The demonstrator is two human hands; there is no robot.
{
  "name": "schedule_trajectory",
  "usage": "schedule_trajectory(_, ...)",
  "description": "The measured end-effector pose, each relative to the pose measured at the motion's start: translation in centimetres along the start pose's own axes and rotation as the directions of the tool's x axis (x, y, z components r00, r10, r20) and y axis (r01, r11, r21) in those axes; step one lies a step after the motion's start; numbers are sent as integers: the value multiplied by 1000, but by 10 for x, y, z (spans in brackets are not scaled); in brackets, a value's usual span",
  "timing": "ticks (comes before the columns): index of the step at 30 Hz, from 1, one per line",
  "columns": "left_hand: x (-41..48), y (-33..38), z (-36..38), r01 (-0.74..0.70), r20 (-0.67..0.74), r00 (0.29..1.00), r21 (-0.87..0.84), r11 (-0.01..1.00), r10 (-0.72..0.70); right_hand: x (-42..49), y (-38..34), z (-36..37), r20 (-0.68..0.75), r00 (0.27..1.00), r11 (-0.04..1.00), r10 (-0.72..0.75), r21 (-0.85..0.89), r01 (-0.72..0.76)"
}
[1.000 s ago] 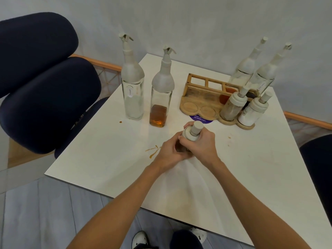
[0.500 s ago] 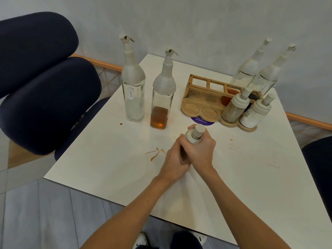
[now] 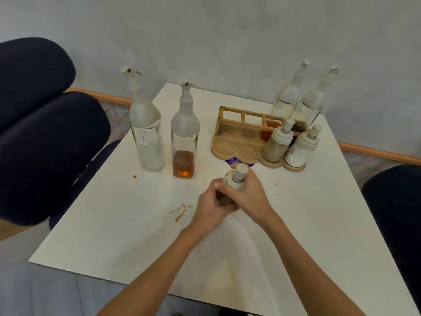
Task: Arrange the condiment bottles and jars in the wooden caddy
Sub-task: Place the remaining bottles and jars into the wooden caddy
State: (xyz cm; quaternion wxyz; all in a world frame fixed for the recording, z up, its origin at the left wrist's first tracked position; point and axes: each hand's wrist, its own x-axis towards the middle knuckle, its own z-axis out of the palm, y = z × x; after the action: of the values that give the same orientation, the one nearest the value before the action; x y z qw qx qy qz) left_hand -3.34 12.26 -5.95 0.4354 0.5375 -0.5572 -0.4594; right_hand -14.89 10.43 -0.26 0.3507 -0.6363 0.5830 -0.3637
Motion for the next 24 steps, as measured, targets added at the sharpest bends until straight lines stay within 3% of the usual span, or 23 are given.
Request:
schedule_trajectory(14,129,60,30,-107,-62,992,-2,994,107,75,19,-81,-11,1000,1000,24,-6,-25)
schedule_trajectory(20,177,56,43,35,-89,996,161,986,-21,110,34,-81,72,996,996,59,-65,-55)
schedule_trajectory(24,189,46,50,81,-60,996,150,985,-73,123,45,-75,59,994,992,96,-83,-91)
